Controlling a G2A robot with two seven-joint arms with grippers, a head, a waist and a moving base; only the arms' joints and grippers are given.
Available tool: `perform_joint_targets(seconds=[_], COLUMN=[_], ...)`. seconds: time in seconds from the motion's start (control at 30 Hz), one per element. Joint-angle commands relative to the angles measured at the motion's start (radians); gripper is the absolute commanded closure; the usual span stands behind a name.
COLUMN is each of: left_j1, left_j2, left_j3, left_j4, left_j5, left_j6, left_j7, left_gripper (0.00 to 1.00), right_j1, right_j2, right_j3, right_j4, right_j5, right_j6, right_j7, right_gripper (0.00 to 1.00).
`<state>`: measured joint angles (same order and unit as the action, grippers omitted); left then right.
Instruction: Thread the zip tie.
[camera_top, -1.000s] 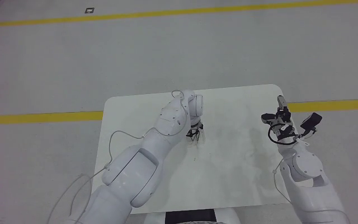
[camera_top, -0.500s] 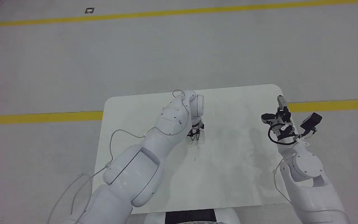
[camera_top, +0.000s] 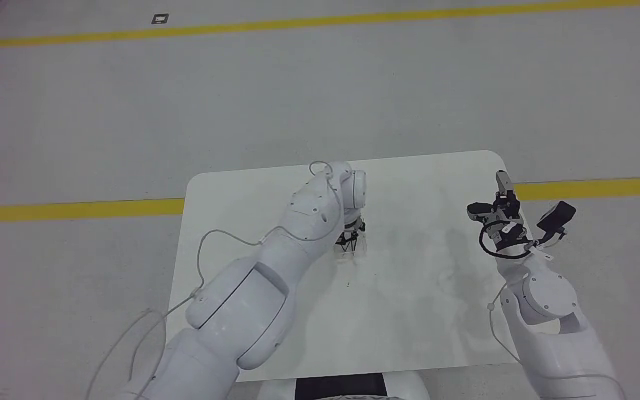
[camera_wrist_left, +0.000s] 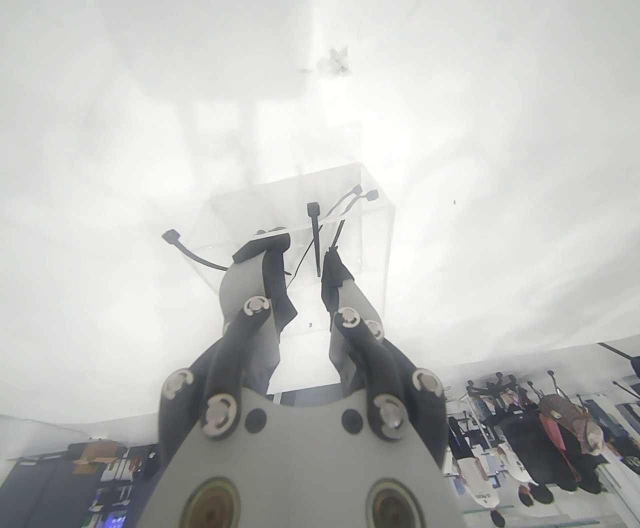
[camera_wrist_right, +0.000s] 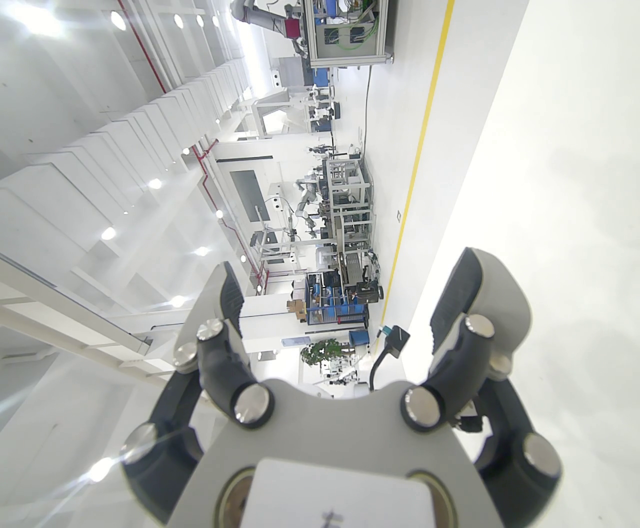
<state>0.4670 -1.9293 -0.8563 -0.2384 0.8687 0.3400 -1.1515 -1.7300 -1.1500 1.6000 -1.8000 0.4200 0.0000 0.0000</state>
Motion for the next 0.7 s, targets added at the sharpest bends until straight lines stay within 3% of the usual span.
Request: perform_joint_targets(seconds=[0.0,0.67], left_j1=[-0.002,-0.020], left_j2=[-0.002,-0.035], left_j3=[0.003,0.035], left_j4=[0.006,0.079], left_j5=[-0.003,-0.015], left_j6=[0.000,0.000], left_j7=[0.002,0.044], left_gripper=[0.82,0.82], right_j1=[0.000,0.000], right_j2=[0.000,0.000], right_j3=[0.000,0.000], right_j4=[0.000,0.000], right_j5=[0.000,0.000], right_j6=[0.000,0.000], right_j7=[0.000,0.000], right_gripper=[0.00,0.00])
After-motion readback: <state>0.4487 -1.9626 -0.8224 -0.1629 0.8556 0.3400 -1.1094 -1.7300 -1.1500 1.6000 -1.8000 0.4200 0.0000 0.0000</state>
